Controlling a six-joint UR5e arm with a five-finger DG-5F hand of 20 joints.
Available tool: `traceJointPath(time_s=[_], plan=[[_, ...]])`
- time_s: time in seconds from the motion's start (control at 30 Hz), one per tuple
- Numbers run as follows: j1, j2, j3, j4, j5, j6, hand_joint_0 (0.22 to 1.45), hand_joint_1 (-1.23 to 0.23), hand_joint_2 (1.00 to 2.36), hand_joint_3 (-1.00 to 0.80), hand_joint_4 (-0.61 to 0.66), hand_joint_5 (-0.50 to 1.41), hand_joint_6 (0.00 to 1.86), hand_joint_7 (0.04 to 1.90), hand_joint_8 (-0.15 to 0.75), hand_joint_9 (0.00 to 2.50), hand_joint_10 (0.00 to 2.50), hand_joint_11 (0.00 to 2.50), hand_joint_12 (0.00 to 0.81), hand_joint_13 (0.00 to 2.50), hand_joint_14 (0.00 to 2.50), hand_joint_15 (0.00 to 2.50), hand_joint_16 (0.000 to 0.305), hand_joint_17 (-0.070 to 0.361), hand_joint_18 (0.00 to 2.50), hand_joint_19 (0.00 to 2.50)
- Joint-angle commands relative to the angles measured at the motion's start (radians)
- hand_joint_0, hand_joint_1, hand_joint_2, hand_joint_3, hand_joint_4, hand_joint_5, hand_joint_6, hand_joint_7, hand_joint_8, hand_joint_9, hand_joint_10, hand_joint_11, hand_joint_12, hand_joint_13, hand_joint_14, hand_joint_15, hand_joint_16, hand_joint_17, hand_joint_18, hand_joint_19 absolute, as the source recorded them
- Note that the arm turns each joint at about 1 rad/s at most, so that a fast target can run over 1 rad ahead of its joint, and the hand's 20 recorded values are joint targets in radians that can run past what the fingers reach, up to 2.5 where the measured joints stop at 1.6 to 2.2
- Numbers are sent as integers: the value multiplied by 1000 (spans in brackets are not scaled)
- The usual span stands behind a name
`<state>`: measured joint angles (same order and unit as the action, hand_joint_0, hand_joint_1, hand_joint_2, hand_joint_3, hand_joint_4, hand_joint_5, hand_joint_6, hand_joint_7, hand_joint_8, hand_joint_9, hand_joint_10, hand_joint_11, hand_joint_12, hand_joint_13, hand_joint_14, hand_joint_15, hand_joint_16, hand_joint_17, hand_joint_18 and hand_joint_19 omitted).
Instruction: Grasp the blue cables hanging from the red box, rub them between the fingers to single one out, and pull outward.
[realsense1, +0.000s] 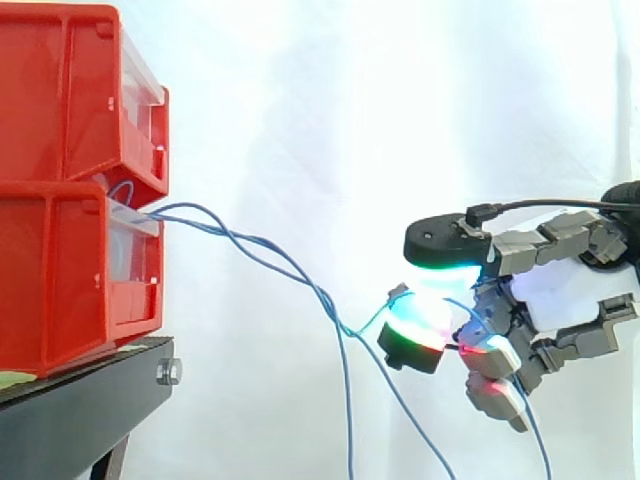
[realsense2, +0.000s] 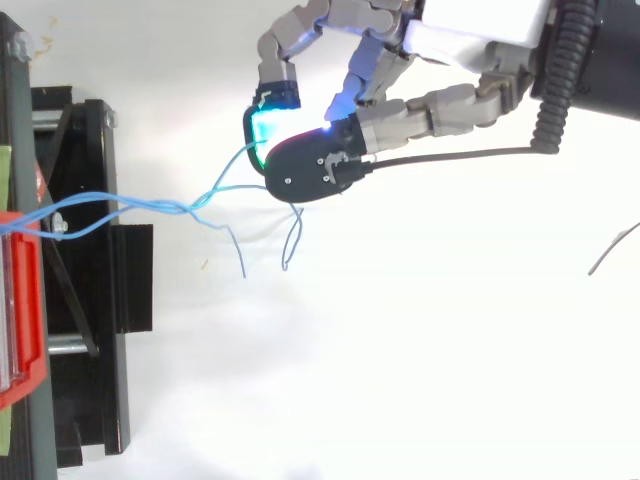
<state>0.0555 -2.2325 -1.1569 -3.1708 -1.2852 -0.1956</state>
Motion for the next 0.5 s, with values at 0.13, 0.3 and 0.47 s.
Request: traceJointPath(time_s=[0.13, 0.3, 0.47], plan=[[6, 1, -1, 35, 0, -1, 632, -866, 1026, -7, -126, -83, 926, 1158, 211, 1256, 24, 860, 300, 1115, 35, 981, 42, 94, 945, 842], [4, 1, -1, 45, 0, -1, 637, -866, 1026, -13, -115, -83, 926, 1161, 216, 1253, 27, 866, 300, 1115, 34, 979, 42, 93, 944, 838], [4, 1, -1, 45, 0, -1, 645, -872, 1029, -13, -111, -87, 928, 1158, 205, 1245, 28, 882, 290, 1106, 36, 983, 40, 90, 933, 848]])
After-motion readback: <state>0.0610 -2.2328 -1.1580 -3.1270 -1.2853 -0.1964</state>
